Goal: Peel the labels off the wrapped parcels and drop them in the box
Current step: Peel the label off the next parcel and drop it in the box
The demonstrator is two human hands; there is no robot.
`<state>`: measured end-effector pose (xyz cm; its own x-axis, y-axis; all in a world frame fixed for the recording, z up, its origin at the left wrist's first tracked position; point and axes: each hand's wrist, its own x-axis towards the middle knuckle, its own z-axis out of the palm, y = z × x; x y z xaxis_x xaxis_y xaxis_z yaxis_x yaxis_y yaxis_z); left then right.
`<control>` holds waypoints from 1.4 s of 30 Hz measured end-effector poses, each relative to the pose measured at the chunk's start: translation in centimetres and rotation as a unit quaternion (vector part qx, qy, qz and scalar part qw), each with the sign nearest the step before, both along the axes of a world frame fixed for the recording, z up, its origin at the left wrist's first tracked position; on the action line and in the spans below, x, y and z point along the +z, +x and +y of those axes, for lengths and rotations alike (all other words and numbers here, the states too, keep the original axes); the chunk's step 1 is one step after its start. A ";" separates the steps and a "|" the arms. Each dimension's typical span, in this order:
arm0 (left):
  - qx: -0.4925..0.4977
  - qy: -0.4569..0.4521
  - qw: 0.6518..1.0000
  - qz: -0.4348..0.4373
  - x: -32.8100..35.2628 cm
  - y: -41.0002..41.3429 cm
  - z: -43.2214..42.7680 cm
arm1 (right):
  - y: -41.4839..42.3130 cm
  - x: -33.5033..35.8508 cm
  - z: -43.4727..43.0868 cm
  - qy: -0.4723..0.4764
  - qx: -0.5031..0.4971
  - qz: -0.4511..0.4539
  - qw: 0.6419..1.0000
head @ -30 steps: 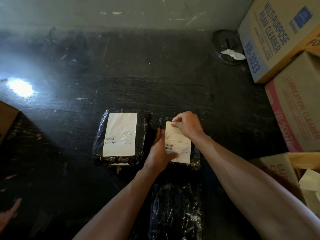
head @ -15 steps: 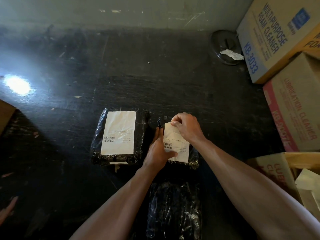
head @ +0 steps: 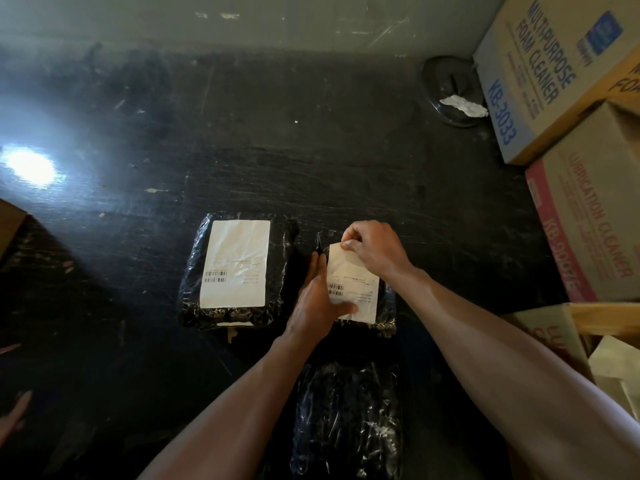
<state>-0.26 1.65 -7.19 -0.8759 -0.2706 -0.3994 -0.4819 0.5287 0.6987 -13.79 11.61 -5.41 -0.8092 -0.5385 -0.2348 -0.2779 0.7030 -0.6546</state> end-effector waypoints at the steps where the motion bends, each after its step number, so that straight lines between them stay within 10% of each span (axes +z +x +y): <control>1: -0.001 -0.002 1.000 -0.003 0.0 -0.1 0.0 | 0.0 0.1 0.2 -0.001 0.005 0.003 1.000; 42: -0.020 0.001 1.000 0.016 0.4 0.5 0.0 | 2.1 4.1 2.8 -0.022 0.028 0.010 0.999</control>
<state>0.24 1.65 -6.78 -0.8986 -0.2340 -0.3713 -0.4375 0.5450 0.7152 -11.66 14.43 -1.31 -0.7822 -0.5925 -0.1927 -0.3298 0.6562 -0.6788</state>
